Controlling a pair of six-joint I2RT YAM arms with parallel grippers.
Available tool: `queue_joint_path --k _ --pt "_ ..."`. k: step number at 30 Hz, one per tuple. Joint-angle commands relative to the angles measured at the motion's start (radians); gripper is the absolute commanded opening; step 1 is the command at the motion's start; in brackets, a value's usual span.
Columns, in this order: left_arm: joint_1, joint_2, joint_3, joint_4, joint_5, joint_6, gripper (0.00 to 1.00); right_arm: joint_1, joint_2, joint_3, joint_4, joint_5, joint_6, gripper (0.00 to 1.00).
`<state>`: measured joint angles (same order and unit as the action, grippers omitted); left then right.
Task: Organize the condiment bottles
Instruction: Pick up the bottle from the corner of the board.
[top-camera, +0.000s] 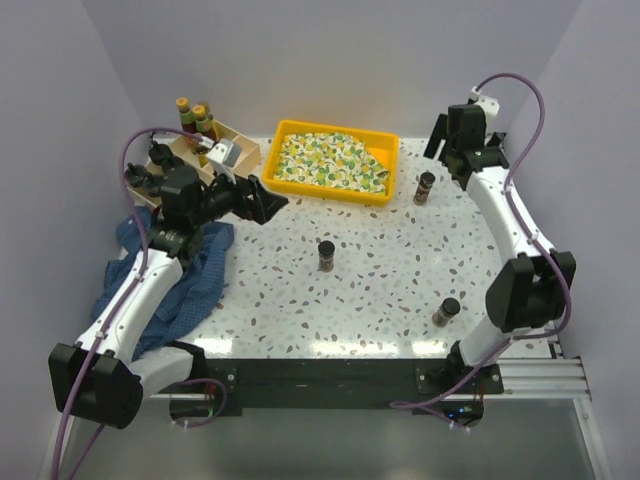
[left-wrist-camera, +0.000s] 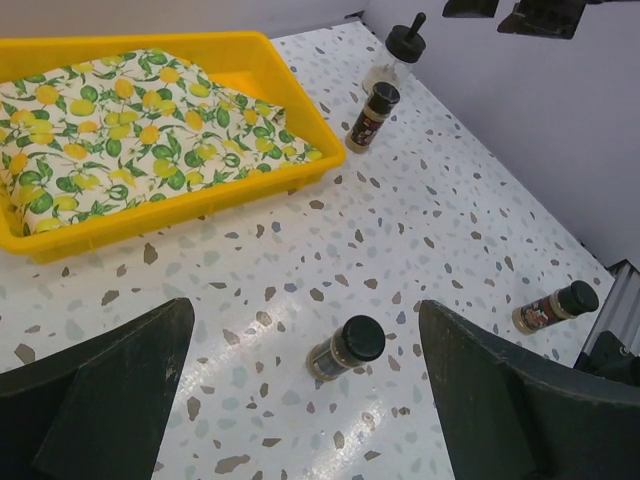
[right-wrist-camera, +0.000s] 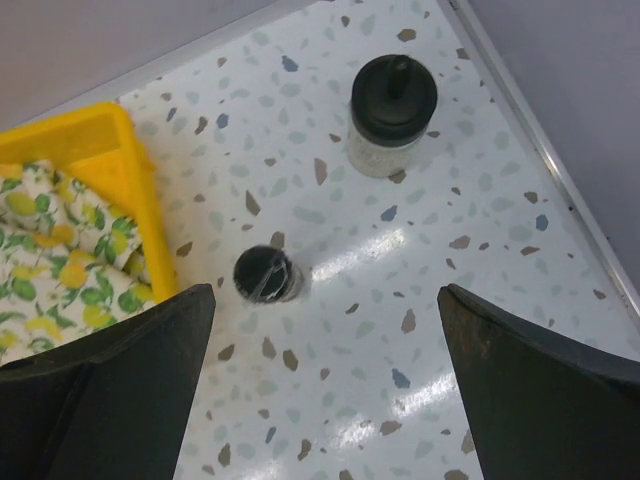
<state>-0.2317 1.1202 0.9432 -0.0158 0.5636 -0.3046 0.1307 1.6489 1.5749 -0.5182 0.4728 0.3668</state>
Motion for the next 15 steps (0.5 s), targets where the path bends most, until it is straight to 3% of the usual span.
queue_joint_path --k 1,9,15 --pt "-0.004 -0.008 -0.02 0.057 -0.004 -0.011 1.0 -0.094 0.116 0.126 0.056 -0.033 -0.032 0.99" --pt "-0.004 -0.008 -0.018 0.059 -0.005 -0.01 1.0 -0.224 0.348 0.256 0.122 -0.216 -0.037 0.98" --pt "-0.004 0.012 -0.012 0.056 0.007 -0.013 1.0 -0.24 0.471 0.319 0.179 -0.208 -0.048 0.98"
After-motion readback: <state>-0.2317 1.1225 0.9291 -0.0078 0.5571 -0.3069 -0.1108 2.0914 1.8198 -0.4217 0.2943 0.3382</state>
